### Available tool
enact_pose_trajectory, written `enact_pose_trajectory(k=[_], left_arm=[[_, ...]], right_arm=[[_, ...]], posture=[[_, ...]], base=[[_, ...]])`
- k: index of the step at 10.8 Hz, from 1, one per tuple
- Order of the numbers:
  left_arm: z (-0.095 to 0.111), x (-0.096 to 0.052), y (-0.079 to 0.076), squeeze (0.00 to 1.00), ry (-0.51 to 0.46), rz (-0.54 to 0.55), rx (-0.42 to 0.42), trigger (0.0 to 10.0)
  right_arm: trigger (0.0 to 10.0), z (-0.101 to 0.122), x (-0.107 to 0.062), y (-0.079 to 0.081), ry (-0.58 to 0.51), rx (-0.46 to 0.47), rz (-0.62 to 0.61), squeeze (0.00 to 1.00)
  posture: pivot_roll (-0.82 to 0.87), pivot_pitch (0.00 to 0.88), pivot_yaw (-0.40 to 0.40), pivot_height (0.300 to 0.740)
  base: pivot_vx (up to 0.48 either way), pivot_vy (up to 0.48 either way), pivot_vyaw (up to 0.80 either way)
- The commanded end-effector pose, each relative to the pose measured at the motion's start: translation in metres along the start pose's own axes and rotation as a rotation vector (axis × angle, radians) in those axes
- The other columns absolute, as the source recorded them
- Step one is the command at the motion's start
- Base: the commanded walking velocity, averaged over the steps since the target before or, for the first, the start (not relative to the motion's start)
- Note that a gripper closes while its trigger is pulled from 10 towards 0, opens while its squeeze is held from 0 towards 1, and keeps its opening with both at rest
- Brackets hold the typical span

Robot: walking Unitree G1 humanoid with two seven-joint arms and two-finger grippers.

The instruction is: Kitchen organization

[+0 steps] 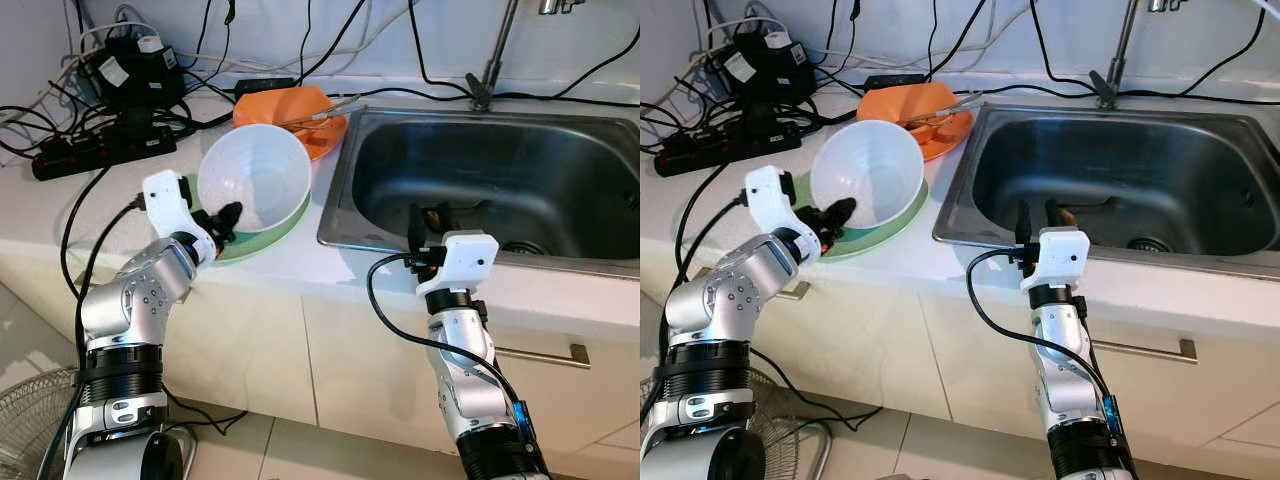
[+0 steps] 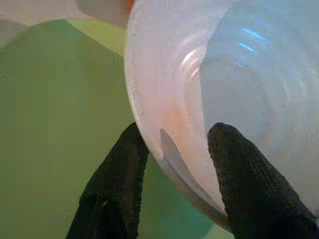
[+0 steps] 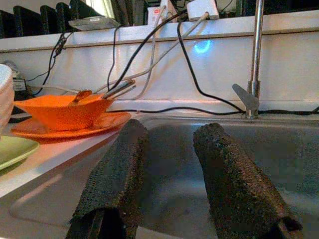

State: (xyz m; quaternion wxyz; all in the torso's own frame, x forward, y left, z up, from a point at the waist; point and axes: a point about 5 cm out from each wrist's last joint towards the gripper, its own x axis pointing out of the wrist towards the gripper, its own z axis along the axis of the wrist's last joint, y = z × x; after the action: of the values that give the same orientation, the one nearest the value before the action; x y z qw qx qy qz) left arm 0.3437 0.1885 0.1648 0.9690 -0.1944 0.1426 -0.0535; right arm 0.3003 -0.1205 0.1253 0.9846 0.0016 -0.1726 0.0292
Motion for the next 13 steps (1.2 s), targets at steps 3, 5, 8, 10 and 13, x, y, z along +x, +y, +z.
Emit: enact_pose_trajectory(k=[3, 5, 8, 10, 13], left_arm=[[0.001, -0.001, 0.003, 0.0, -0.007, 0.022, -0.002, 0.0], [-0.001, 0.0, 0.002, 0.0, -0.006, 0.02, -0.009, 0.0], [0.009, 0.0, -0.005, 0.0, -0.097, 0.007, -0.017, 0.0], [0.012, 0.0, -0.008, 0.0, -0.131, 0.002, -0.035, 0.0], [0.022, -0.001, -0.009, 0.0, -0.222, 0.011, -0.076, 0.0]], right_arm=[[10.0, -0.008, -0.002, 0.002, 0.055, -0.002, 0.013, 0.0], [10.0, -0.008, -0.001, 0.003, 0.058, -0.002, 0.016, 0.0], [10.0, -0.009, -0.001, 0.004, 0.063, 0.0, 0.018, 0.0], [10.0, -0.01, 0.0, 0.004, 0.067, -0.003, 0.018, 0.0], [10.0, -0.009, 0.0, 0.004, 0.066, -0.005, 0.016, 0.0]], posture=[[0.05, 0.0, 0.092, 0.74], [0.05, 0.0, 0.09, 0.74], [0.05, 0.0, 0.087, 0.74], [0.05, 0.0, 0.087, 0.74], [0.05, 0.0, 0.086, 0.74]], base=[[0.0, 0.0, 0.0], [0.0, 0.0, 0.0], [0.0, 0.0, 0.0], [0.0, 0.0, 0.0], [0.0, 0.0, 0.0]])
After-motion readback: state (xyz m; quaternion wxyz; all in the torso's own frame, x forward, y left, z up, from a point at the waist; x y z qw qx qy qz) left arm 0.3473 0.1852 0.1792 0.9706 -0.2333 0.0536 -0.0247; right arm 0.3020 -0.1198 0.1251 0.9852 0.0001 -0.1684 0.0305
